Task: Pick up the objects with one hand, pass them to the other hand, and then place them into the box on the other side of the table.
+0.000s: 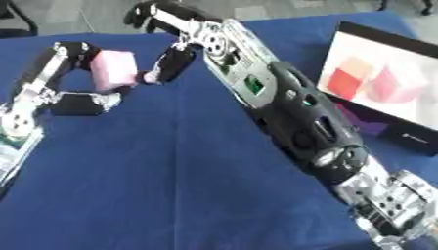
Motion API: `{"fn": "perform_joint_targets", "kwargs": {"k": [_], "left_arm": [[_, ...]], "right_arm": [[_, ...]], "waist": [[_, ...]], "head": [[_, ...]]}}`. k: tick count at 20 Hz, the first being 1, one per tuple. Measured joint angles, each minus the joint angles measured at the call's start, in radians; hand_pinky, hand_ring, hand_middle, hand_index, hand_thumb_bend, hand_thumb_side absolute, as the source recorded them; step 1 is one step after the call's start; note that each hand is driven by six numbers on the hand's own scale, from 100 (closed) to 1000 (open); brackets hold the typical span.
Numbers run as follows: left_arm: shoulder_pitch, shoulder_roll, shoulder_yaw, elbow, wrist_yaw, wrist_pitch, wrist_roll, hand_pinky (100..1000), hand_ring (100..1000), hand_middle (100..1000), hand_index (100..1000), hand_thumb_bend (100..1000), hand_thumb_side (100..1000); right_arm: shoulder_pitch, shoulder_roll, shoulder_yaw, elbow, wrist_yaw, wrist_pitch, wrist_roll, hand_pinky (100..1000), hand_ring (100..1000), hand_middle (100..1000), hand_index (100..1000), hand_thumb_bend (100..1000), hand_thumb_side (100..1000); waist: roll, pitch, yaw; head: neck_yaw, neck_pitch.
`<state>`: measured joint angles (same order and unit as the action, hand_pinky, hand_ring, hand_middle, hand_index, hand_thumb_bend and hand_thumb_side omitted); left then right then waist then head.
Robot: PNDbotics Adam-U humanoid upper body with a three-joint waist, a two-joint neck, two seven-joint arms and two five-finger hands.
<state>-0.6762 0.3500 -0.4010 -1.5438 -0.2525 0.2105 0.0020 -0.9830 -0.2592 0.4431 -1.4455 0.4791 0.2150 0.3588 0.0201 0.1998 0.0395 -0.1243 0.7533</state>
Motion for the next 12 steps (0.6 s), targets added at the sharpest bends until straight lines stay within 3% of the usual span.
{"fn": "perform_joint_targets", "kwargs": {"k": [12], "left_arm": [[0.0,-0.008,-0.003,-0.011,-0.042,0.013,0.011,694,559,423,507,100,100]], "right_arm": [[0.017,-0.001,0.003,-0.039,-0.006,0.005,0.038,903,826,801,864,486,100]], "waist": [[0.0,0.0,-0.003]], "head": [[0.012,-0.001]]}}
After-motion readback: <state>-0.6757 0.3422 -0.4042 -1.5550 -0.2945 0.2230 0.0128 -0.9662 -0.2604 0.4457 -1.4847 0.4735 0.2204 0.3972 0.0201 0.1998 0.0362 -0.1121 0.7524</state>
